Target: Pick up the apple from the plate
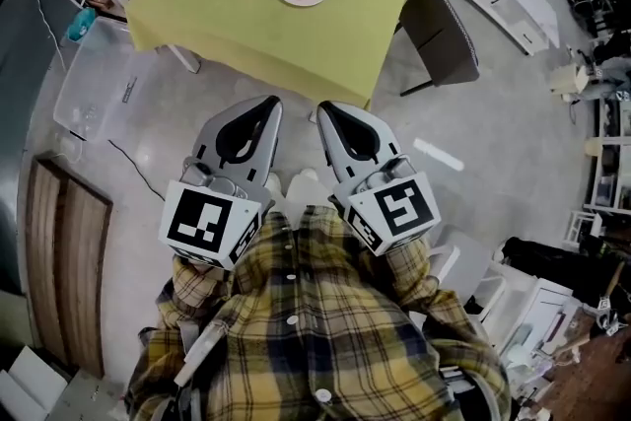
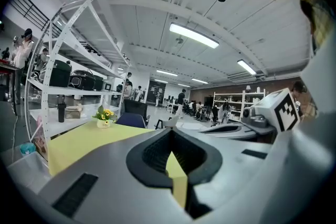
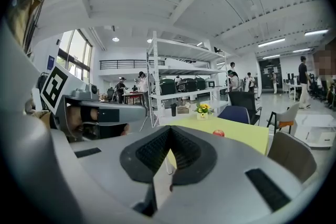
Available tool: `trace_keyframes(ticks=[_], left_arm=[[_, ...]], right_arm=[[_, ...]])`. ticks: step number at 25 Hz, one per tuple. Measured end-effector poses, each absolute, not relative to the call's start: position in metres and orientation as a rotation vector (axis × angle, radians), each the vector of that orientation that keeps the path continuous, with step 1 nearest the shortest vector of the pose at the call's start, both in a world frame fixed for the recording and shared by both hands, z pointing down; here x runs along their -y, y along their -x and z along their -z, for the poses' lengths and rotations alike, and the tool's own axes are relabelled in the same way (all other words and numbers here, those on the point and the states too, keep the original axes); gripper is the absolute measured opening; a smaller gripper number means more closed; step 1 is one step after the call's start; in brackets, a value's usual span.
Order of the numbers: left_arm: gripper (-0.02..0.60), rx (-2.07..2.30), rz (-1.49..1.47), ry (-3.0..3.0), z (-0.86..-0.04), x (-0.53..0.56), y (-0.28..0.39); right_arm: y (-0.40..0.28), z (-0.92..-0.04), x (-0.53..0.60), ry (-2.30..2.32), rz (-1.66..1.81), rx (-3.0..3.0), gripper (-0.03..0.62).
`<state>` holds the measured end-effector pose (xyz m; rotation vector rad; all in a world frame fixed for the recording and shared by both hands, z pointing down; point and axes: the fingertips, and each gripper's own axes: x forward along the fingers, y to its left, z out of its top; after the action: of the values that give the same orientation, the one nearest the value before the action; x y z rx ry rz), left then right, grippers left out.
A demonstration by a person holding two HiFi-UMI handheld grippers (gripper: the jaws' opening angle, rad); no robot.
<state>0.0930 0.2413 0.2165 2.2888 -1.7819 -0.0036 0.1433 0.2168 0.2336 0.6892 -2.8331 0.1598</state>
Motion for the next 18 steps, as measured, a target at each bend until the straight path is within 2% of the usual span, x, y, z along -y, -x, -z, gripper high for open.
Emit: trace_keyframes(ticks=[10, 18], left_arm=[[-0.002, 1.773, 0.0, -2.277, -0.231, -0.184, -0.065], [-0.002, 1.796, 0.013, -2.287, -0.22, -0.098, -0.032]], right_arm=[[-0.118, -0.248, -0.156, -0.692, -0.179, 2.809, -0.003], [-0.078, -0.237, -0.072, -0.66, -0.147, 2.837, -0.003]])
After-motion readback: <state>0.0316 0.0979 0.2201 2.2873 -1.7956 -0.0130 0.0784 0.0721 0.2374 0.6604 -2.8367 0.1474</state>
